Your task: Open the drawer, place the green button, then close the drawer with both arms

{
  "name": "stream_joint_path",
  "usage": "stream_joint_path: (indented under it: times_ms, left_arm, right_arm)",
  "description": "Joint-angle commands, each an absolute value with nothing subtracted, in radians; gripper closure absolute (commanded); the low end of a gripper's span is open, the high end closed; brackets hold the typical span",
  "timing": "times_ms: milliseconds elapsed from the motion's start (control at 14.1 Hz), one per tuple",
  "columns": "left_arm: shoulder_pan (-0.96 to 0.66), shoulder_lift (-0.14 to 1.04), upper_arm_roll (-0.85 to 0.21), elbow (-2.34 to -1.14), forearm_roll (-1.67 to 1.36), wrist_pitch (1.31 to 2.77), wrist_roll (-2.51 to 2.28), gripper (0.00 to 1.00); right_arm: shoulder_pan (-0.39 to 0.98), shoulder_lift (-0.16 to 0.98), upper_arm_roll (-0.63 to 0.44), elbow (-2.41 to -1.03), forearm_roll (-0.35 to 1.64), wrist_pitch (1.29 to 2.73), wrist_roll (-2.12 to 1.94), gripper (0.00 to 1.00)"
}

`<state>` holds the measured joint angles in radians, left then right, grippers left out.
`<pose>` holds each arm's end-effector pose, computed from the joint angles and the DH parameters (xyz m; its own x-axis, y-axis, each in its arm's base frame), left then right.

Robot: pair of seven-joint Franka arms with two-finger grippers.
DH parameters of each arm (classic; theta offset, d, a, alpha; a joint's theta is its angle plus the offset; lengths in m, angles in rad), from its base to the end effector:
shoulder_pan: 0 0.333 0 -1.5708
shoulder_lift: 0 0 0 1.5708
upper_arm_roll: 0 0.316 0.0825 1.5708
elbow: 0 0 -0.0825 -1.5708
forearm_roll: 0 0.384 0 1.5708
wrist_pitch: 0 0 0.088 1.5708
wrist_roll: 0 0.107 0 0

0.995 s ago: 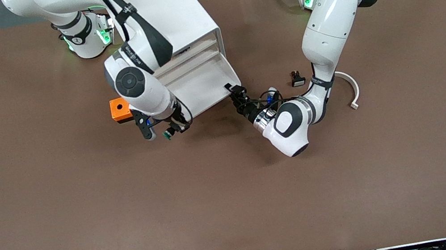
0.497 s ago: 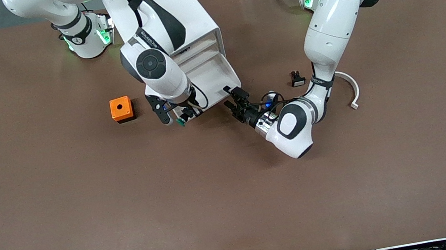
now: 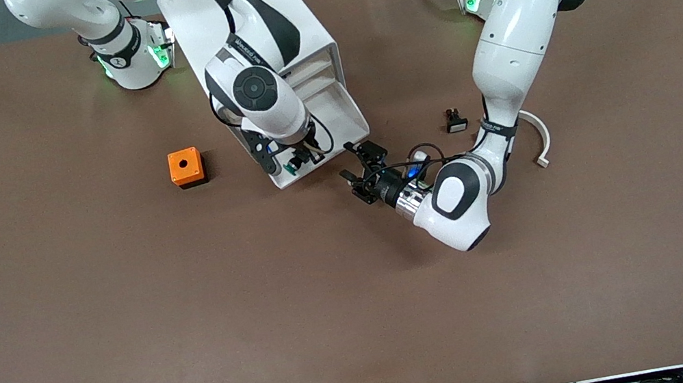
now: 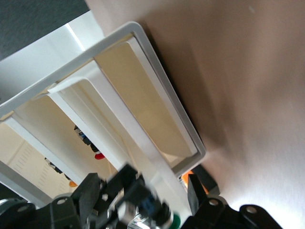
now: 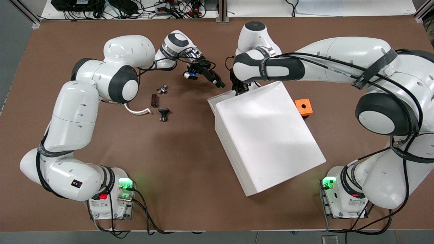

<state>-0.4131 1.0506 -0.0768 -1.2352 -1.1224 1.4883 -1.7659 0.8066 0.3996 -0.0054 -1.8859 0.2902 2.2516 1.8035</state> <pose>0.5677 -0.4032 0.1482 -0.4724 0.6768 -0.5646 0.5232 -0.3003 -0.7976 0.4312 0.4568 0.2936 0.3559 -0.9137 -0.1960 -0.9195 -0.3799 0.1013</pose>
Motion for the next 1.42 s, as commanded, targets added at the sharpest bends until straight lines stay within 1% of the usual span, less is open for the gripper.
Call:
stream_joint_path:
  times_ms: [0, 142, 284, 568, 923, 1350]
  left_arm:
    - [-0.407, 1.043, -0.083, -1.212, -1.137, 1.493, -1.634, 0.07]
    - [-0.408, 1.032, -0.078, -1.212, -1.126, 1.491, -1.518, 0.05]
    - [-0.411, 1.025, -0.071, -1.21, -1.106, 1.491, -1.421, 0.0]
    - [-0.425, 1.017, -0.061, -1.167, -1.054, 1.5, -1.243, 0.0]
    - [-0.436, 0.988, -0.06, -1.164, -0.996, 1.67, -1.064, 0.0]
    - [-0.477, 0.947, -0.066, -1.166, -0.737, 1.811, -0.951, 0.0]
  right_arm:
    - [0.841, 0.41, -0.015, -1.868, 0.319, 2.249, 1.882, 1.0]
    - [0.853, 0.426, -0.015, -1.853, 0.319, 2.249, 1.934, 1.0]
    - [0.853, 0.429, -0.015, -1.848, 0.319, 2.249, 1.936, 1.0]
    - [0.854, 0.466, -0.017, -1.815, 0.318, 2.25, 1.936, 1.0]
    - [0.857, 0.48, -0.017, -1.804, 0.318, 2.249, 1.937, 1.0]
    - [0.873, 0.488, -0.017, -1.802, 0.318, 2.249, 1.962, 1.0]
